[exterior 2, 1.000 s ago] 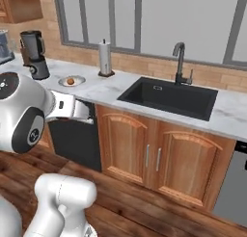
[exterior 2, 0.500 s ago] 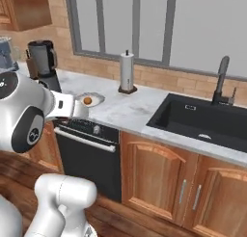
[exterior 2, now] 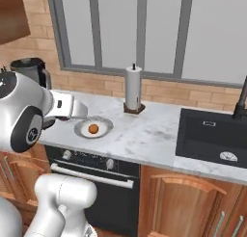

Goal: Pick the tangerine and mango from the fridge and place them on the plate next to the blender to make a fruit smoothie.

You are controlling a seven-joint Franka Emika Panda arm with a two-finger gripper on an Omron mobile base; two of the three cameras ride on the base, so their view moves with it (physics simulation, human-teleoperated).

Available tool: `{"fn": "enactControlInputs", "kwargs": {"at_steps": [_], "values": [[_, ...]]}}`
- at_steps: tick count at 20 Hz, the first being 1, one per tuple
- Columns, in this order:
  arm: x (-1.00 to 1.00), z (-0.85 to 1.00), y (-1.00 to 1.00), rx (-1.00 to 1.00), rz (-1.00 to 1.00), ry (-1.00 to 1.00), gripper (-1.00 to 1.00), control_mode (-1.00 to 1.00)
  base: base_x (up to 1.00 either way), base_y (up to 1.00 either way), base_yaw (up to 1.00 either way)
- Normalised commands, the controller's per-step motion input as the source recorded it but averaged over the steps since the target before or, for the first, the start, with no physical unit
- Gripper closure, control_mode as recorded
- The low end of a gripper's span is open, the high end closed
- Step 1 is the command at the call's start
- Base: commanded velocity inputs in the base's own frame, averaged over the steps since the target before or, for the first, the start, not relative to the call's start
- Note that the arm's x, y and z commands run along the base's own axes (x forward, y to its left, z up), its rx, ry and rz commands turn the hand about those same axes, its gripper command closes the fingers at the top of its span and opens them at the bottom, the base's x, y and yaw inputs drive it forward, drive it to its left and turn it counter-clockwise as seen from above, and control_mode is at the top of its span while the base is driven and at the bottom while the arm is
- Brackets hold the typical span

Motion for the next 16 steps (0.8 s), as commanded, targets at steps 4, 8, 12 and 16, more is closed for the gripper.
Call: {"fn": "enactControlInputs", "kwargs": {"at_steps": [4, 8, 12, 16], "values": [[0.00, 0.00, 0.00, 0.00, 0.00, 0.00, 1.00, 1.00, 0.65, 0.35, -0.25], [0.00, 0.00, 0.00, 0.00, 0.00, 0.00, 1.00, 1.00, 0.48, 0.15, -0.07], [0.00, 0.00, 0.00, 0.00, 0.00, 0.00, 1.00, 1.00, 0.49, 0.14, -0.03], [0.13, 0.00, 0.16, 0.00, 0.00, 0.10, 1.00, -1.00, 0.19, 0.09, -0.01]]}}
